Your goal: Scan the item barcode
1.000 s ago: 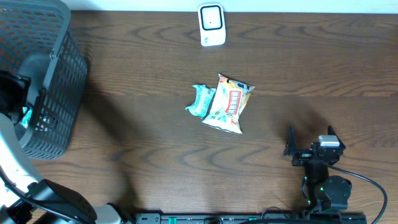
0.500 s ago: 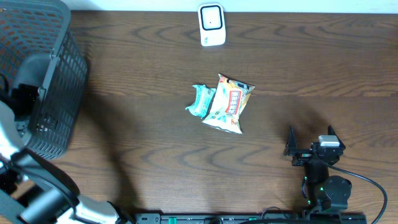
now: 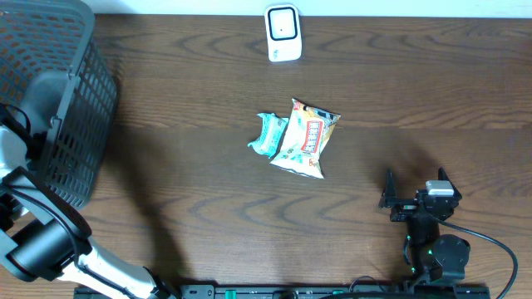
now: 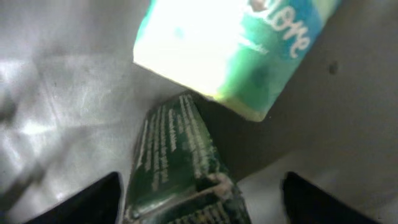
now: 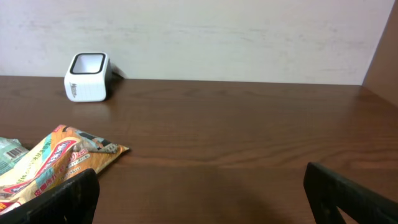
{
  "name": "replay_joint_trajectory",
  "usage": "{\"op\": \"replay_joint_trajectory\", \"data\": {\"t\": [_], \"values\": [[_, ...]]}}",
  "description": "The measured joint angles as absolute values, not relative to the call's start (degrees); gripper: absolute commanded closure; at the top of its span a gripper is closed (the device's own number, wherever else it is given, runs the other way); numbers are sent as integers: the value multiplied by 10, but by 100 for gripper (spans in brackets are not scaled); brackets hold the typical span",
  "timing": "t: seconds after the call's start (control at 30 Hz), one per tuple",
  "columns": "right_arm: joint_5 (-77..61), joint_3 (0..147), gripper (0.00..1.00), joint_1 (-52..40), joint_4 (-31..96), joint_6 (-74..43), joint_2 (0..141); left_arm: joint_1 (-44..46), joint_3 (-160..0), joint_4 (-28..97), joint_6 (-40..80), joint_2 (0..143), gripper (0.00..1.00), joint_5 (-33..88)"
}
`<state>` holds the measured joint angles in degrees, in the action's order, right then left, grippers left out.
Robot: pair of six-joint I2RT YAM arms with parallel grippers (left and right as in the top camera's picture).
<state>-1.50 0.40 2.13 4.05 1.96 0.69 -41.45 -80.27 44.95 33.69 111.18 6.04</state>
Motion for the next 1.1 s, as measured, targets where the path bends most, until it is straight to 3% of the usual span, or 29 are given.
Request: {"op": "replay_joint_trajectory", "data": {"t": [0.03, 0.17, 0.27, 0.43, 0.8, 1.1], "values": [[-15, 4, 1, 21, 41, 20, 7, -415, -803, 450, 338, 1112, 43, 58], [-15, 4, 1, 21, 41, 20, 7, -415, -803, 450, 332, 1112, 50, 56], [-15, 4, 1, 21, 40, 20, 7, -415, -803, 452, 332, 1112, 67, 56], [-15, 4, 1, 21, 41, 20, 7, -415, -803, 458, 332, 1110, 75, 61], [-15, 4, 1, 21, 40, 20, 7, -415, -805, 435, 357, 984, 75, 123], [-15, 4, 1, 21, 40, 20, 7, -414, -810, 300, 444, 830, 75, 263]]}}
